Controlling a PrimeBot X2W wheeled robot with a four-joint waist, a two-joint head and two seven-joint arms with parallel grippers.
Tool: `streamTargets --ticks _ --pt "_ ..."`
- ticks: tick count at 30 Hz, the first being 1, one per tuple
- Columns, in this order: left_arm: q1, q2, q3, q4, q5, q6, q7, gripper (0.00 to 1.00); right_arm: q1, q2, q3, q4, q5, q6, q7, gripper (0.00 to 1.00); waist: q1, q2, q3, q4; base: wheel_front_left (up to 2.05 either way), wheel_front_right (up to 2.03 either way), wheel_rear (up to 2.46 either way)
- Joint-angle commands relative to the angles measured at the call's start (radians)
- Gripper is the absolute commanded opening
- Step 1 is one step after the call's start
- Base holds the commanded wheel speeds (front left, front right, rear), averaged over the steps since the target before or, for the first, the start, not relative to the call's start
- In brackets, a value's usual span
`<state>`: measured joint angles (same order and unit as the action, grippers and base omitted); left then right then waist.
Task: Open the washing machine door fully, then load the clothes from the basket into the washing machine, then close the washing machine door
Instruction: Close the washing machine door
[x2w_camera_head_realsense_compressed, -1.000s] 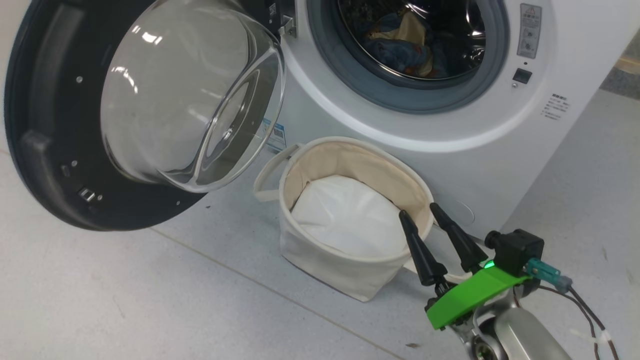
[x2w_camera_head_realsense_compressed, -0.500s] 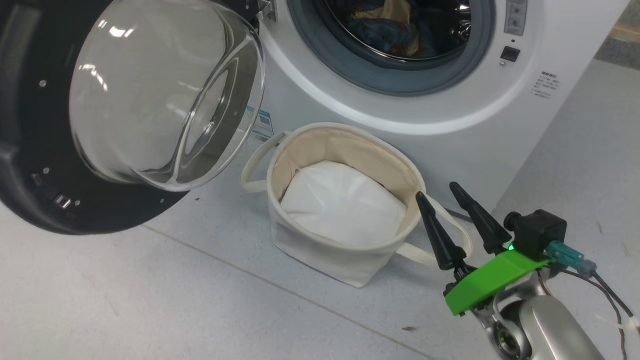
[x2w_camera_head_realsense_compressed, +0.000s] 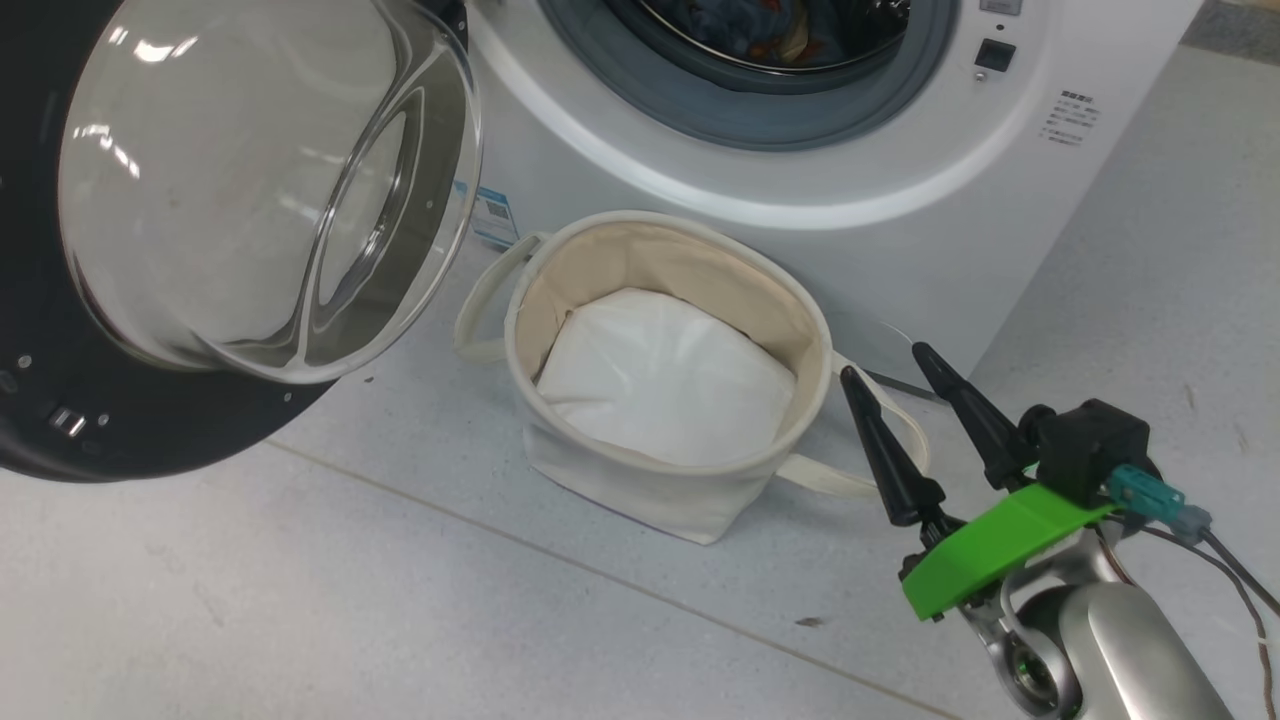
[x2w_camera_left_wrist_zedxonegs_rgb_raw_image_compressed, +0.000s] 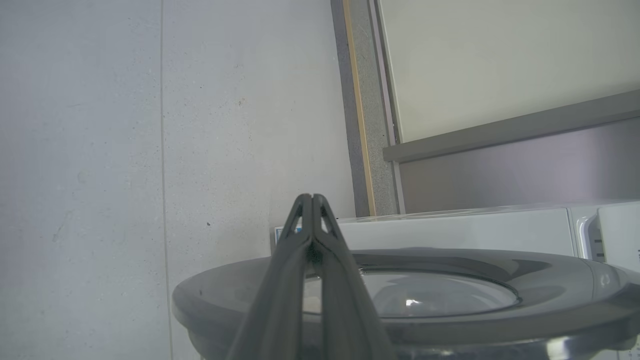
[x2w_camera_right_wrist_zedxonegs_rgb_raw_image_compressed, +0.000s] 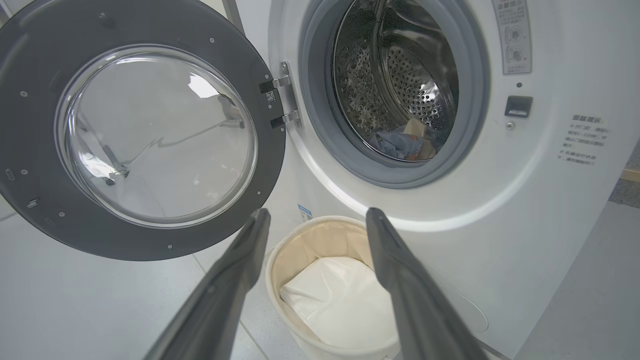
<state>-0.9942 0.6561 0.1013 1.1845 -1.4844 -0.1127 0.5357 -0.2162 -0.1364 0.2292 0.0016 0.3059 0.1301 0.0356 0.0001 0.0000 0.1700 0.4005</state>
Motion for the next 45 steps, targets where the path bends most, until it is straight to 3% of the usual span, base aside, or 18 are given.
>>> streamTargets --ticks 1,15,28,38,45 --pt "-0.036 0.059 0.013 -0.018 0.010 -0.012 0.005 0.00 -0.006 0.006 0.012 -0.048 -0.009 0.001 0.007 1.00 -0.0001 0.0000 -0.002 -0.005 0.00 0.00 0.00" --pt "-0.017 -0.022 -0.009 -0.071 0.000 -0.018 0.006 0.00 0.005 0.002 0.018 -0.065 -0.006 0.001 0.025 1.00 -0.0001 0.0000 -0.019 -0.021 0.00 0.00 0.00" --pt "0.080 -0.092 -0.052 -0.215 -0.007 -0.018 0.044 0.00 0.012 0.007 0.030 -0.039 0.010 0.001 0.002 1.00 -0.0001 0.0000 -0.051 -0.018 0.00 0.00 0.00" --pt "0.233 -0.167 -0.144 -0.477 0.033 -0.018 0.025 0.00 0.031 0.008 0.022 -0.027 0.026 0.001 -0.027 1.00 -0.0001 0.0000 -0.093 -0.023 0.00 0.00 0.00" --pt "0.389 -0.204 -0.192 -0.719 0.057 -0.018 -0.022 0.00 0.051 0.016 0.006 -0.029 0.034 0.001 -0.052 1.00 -0.0001 0.0000 -0.113 -0.075 0.00 0.00 0.00"
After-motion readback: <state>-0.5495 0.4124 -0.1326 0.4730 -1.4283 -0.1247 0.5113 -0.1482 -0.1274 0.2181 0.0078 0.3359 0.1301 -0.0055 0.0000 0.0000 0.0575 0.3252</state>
